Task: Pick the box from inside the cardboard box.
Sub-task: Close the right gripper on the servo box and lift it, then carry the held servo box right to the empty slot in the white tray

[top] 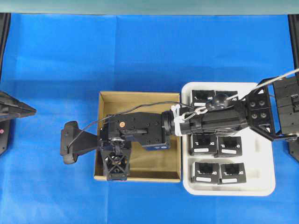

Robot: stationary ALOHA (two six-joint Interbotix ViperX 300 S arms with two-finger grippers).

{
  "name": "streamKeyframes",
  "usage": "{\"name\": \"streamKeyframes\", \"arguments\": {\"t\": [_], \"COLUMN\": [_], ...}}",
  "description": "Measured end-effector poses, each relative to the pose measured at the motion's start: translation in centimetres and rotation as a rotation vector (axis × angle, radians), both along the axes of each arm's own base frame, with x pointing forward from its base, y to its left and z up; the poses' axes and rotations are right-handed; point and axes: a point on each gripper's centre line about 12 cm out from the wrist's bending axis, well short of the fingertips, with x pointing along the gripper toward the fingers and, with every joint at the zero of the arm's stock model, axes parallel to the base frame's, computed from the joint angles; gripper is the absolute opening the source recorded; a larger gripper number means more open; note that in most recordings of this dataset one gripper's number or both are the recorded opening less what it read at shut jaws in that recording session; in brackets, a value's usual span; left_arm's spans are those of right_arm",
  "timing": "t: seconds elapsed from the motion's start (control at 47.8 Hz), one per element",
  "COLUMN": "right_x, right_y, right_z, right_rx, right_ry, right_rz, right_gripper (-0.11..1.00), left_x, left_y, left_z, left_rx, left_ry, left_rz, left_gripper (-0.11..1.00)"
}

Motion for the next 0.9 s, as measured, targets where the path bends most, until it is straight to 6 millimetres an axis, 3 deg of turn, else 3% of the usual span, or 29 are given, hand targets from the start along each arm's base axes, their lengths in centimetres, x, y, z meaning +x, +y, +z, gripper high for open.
{"name": "streamKeyframes", "arguments": {"t": [0.167,0.564,0.732,0.899], "right_x": [-0.1,0.3,-0.3,-2.5], "right_y": [-0.2,-1.3,-1.8,-3.6], "right_z": [0.3,3.0,5.7,9.2], "right_rx": [0.011,0.063,0.076,0.074], "right_ry": [0.02,-0.027,-0.057,-0.048], "right_rz": [-0.064,-0.197,-0.227,-0.244], "right_gripper": [0.62,0.62,0.62,0.62], "left_x": [0.0,0.0,0.0,0.0], "left_y": [0.0,0.0,0.0,0.0], "left_z": [0.1,0.0,0.1,0.1], "left_rx": [-0.002,0.0,-0.002,-0.002], "left_ry": [-0.001,0.0,-0.001,-0.001], "left_rz": [0.0,0.0,0.0,0.0], "left_gripper": [-0.07,-0.07,-0.07,-0.07]}}
